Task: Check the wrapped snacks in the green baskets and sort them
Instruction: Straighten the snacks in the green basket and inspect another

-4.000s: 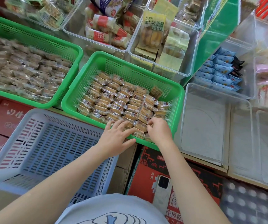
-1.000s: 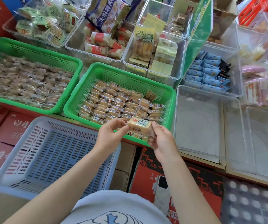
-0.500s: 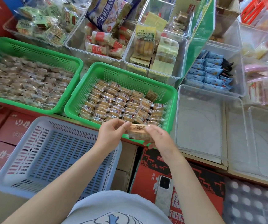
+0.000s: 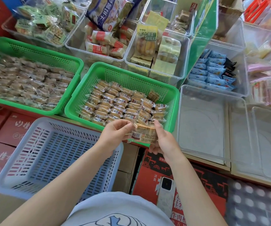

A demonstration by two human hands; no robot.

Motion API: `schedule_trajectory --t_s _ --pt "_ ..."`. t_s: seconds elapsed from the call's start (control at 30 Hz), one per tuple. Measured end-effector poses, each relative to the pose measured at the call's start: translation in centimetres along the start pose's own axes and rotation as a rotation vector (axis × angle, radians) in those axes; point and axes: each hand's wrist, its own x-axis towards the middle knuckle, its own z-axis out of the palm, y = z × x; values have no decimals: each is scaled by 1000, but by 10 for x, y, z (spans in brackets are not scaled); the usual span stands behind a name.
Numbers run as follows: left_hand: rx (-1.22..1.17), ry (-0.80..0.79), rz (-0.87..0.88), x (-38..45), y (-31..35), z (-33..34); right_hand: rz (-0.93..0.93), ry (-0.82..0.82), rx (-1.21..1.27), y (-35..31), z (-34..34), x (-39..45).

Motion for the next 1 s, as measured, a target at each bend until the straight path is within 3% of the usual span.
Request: schedule_trajectory --t_s 0.3,0.37,0.43,0.53,0.63,0.73,0.83,1.0 --pt "-175 71 -86 2 -2 3 -91 -110 252 9 -4 3" --pt "-4 107 -42 7 -9 1 -132 -59 211 9 -4 3" --pt "318 110 66 13 -17 -2 -188 65 151 11 -6 8" --pt "859 -24 226 21 -25 -6 -247 258 4 15 -14 20" --pt "1223 -184 265 35 -37 -6 -336 304 -232 11 -16 24" --pt "1361 -267 198 42 -50 -6 -410 228 -471 11 -10 31" --pt "1417 -246 200 43 -58 -9 -498 218 -761 18 0 44" --pt "1434 -242 199 45 -62 -12 -590 212 -970 19 17 58"
